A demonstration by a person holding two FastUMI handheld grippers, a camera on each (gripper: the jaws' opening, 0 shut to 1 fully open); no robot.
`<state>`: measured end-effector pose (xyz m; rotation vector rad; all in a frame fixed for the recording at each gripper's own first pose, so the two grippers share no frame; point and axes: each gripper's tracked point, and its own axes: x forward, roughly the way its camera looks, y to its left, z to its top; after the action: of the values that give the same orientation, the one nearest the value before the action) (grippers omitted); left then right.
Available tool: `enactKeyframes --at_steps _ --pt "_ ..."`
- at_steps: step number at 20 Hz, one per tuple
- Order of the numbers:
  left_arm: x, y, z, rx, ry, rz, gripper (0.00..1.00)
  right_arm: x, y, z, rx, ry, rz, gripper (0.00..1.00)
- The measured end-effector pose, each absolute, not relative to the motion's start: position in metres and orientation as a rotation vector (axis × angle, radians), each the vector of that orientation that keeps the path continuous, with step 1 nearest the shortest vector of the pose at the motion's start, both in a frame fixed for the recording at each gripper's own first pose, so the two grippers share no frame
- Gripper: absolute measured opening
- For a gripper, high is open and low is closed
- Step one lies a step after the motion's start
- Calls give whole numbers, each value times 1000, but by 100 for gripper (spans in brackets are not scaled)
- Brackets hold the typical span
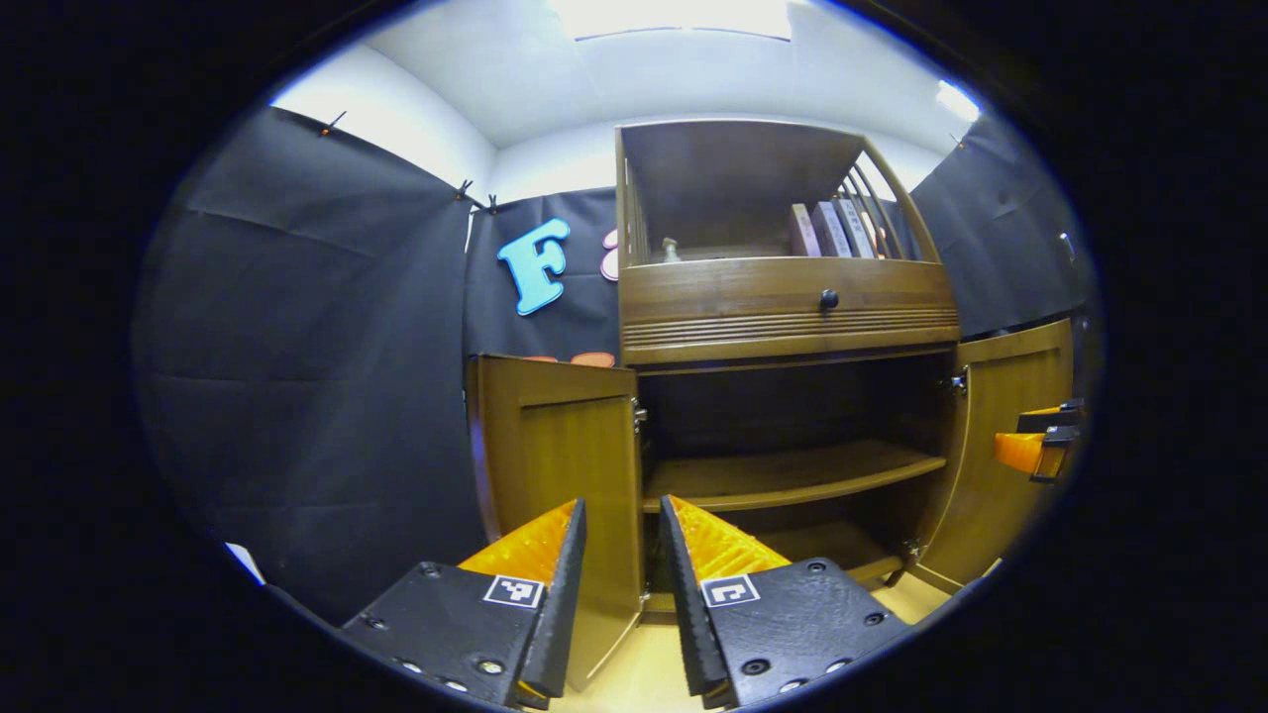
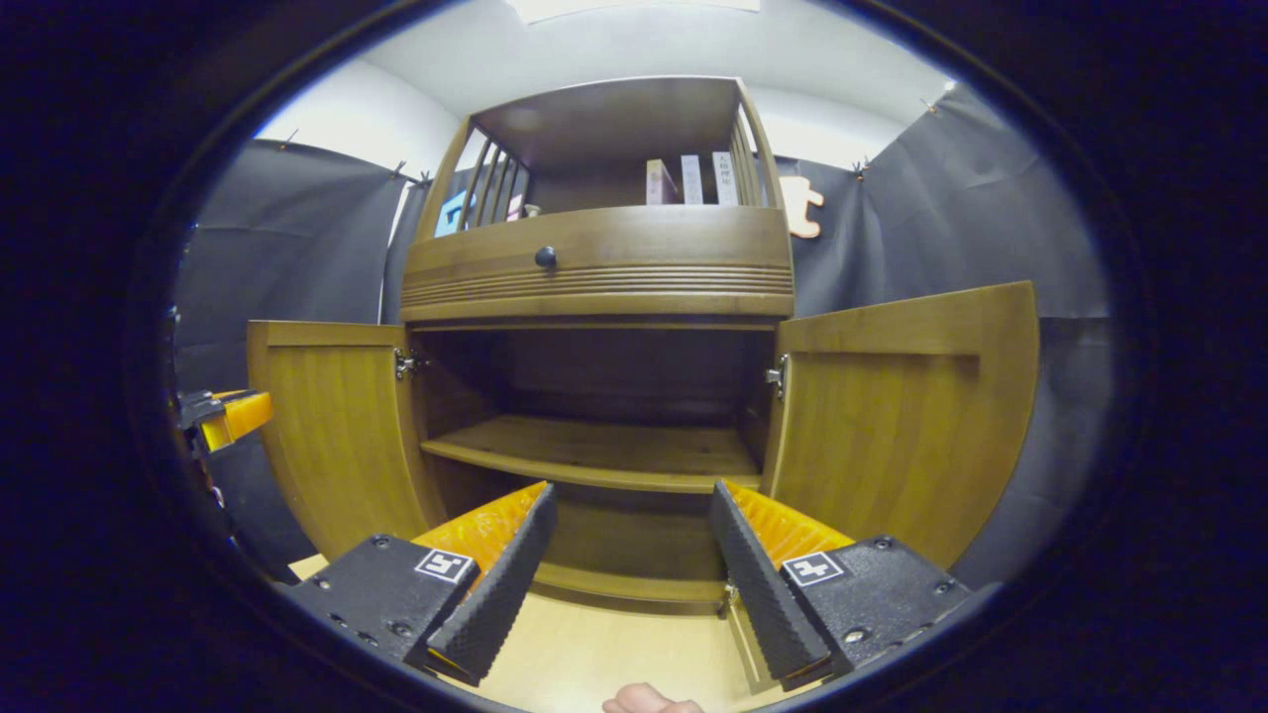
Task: Open the right door of the double-door shoe cabinet with the right hand, and open the left door with the left hand.
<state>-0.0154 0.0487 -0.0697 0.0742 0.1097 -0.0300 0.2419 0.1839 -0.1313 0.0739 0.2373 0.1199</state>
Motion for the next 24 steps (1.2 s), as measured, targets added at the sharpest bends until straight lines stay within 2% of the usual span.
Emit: enactKeyframes --at_steps 2,4,7,9,10,11,12,16,18,19,20,24 --pt "-5 32 -68 43 98 -71 67 240 178 -119 73 208 113 99" --pt "-2 18 -60 13 87 -102 79 241 172 -111 71 176 113 98" --pt "2 1 -46 -3 60 -131 82 241 159 -108 67 175 86 100" --pt "4 -7 -39 6 44 -145 90 240 153 -99 71 157 76 99" --pt "5 -11 -37 10 41 -148 85 239 150 -95 69 150 71 98" --pt "6 -14 -35 6 42 -148 86 237 148 -93 64 146 67 98" --pt "6 -18 -35 -1 43 -151 95 236 146 -89 62 139 68 100" --pt "7 -28 -33 -16 42 -153 99 236 144 -83 64 128 74 99" --pt "8 -28 -33 -16 44 -146 84 236 143 -81 63 120 74 100" --pt "9 -29 -33 -17 44 -144 84 237 144 -82 62 116 77 100" --pt "9 -29 -33 -17 45 -141 92 240 144 -84 59 117 79 100" --pt "11 -26 -38 2 50 -126 93 244 146 -96 64 147 85 100"
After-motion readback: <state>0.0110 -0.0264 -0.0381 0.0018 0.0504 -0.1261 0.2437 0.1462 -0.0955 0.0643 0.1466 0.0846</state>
